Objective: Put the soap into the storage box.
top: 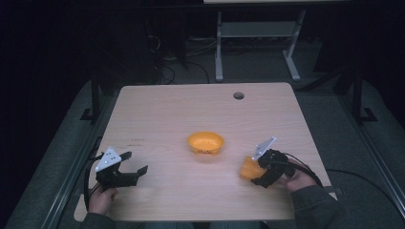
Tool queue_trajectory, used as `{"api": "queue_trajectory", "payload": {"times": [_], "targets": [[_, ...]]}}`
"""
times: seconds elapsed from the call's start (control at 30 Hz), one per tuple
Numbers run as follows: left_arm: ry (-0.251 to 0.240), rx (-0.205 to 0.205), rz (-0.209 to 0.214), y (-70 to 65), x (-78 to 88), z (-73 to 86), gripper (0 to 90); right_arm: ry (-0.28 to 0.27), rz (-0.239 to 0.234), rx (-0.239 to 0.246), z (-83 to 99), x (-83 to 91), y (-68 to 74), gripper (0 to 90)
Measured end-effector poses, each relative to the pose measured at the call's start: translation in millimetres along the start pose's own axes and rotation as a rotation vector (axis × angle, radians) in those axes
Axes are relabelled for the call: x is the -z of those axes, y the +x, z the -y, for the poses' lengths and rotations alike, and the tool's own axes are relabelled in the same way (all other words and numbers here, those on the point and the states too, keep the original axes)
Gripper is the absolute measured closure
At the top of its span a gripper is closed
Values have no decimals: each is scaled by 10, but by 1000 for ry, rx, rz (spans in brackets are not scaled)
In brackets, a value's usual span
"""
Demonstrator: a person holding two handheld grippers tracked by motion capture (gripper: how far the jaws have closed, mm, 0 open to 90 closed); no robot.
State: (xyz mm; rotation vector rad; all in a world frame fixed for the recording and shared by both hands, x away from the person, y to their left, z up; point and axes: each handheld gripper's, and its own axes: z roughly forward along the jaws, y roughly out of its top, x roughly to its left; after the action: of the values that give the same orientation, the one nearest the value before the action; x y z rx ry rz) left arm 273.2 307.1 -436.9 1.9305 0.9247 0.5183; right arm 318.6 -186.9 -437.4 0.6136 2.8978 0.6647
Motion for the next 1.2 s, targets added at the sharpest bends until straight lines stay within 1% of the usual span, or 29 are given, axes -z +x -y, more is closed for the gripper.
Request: {"api": "queue_trajectory", "payload": {"times": [0.13,0.27,0.43,0.53,0.57,0.73,0.77,0.8,1.03,1.1,1.2], "targets": [[-1,2,1,-2,2,-3,141,-4,15,11,-35,40,-3,207],[5,4,1,3,7,-4,141,-25,8,13,-80,92,-14,206],[0,4,1,2,6,-3,141,-26,13,21,-135,132,-33,207],[0,5,1,4,7,-3,141,-41,3,21,-184,162,-57,206],[-1,5,1,4,7,-3,141,-48,-6,15,-191,165,-64,207],[-3,6,0,7,9,-3,141,-47,-7,8,-232,163,-103,207],[-5,7,-1,7,8,-3,141,-49,1,11,-240,164,-113,207],[-6,6,-2,9,10,-3,141,-50,-1,3,-251,169,-115,207],[-8,12,-4,18,21,-1,141,-65,1,13,-346,171,-161,207],[-9,13,-5,19,21,-1,141,-72,-9,10,-376,163,-168,207],[-9,13,-3,19,20,-2,141,-66,-11,19,-430,150,-177,207]]}}
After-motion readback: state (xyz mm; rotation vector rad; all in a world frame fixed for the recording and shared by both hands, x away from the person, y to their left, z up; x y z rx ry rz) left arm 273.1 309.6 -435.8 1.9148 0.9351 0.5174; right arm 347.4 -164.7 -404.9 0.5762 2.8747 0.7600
